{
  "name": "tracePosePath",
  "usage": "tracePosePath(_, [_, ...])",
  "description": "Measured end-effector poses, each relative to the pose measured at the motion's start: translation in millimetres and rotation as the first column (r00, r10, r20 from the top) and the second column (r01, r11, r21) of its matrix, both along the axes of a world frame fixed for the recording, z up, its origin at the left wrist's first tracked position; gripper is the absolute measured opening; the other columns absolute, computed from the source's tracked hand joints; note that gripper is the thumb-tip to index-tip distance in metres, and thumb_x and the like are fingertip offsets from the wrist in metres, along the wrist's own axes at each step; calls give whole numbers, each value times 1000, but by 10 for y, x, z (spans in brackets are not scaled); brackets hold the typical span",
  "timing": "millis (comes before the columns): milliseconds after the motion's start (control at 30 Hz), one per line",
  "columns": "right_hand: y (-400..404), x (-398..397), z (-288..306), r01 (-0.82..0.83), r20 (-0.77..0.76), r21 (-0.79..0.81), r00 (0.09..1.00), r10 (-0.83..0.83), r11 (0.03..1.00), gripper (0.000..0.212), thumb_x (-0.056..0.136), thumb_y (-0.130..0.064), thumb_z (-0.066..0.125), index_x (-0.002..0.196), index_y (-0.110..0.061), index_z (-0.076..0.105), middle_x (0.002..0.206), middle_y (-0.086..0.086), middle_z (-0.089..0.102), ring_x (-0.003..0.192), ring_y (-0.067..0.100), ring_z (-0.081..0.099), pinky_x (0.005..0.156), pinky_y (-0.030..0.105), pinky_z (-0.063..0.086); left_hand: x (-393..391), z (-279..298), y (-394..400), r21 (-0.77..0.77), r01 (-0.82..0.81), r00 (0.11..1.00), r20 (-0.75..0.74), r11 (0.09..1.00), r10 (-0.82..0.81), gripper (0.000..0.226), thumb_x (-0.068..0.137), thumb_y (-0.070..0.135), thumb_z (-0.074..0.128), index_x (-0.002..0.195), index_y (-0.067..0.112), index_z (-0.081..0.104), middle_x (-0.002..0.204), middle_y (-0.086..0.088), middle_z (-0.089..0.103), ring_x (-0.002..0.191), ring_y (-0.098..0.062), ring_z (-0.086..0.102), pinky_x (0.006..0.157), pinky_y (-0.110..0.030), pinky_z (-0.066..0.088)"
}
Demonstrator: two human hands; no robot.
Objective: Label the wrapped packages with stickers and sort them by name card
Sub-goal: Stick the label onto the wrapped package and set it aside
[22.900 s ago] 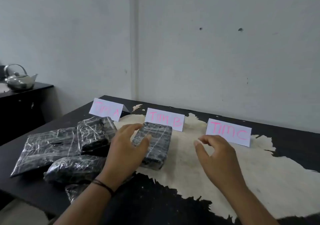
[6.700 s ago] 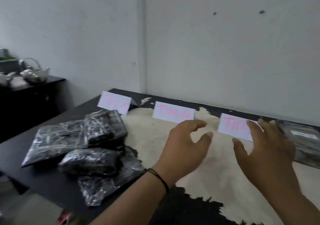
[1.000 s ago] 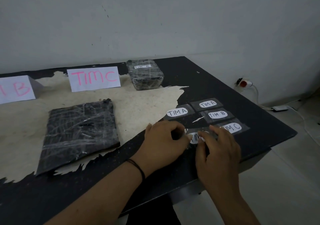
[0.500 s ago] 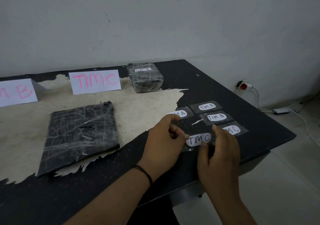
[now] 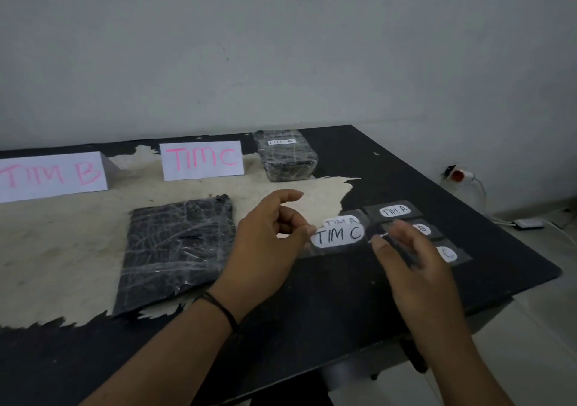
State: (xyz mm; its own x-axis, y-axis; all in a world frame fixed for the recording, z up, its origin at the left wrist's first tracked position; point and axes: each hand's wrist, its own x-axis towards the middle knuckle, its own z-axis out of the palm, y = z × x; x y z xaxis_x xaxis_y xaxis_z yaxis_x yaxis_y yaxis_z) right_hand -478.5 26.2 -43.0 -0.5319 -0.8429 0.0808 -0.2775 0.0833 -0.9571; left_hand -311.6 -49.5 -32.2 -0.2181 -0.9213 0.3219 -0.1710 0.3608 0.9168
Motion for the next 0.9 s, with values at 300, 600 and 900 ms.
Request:
tracePosePath(300, [-612, 665, 324, -428, 344, -62, 839, 422, 902, 14, 64, -30, 74, 75, -20, 75, 73, -6, 69, 73, 9, 58, 69, 25, 37, 913, 224, -159, 14, -63, 997, -53, 998, 64, 32, 81, 2, 69, 103, 23, 60, 70, 4, 64, 68, -14, 63, 65, -22, 53])
tracePosePath(600, [-1117, 1543, 366, -561, 294, -42, 784, 547, 827, 8, 82, -16, 68, 75, -13, 71, 64, -2, 65, 55, 3, 56, 50, 14, 41, 1683, 123, -380, 358, -250, 929, -174, 900, 327, 62, 70, 26, 79, 123, 21, 47, 112, -2, 57, 92, -19, 64, 76, -35, 57])
tracePosePath(900, [-1278, 1613, 249, -622, 384, -35, 715, 585, 783, 11, 81, -15, 67, 71, -16, 72, 63, -1, 60, 58, 8, 49, 54, 21, 37, 1971, 17, -478, 508, 10, 935, -309, 861, 172, 48, 62, 29, 75, 98, -1, 65, 75, -8, 62, 65, -13, 58, 60, -20, 52])
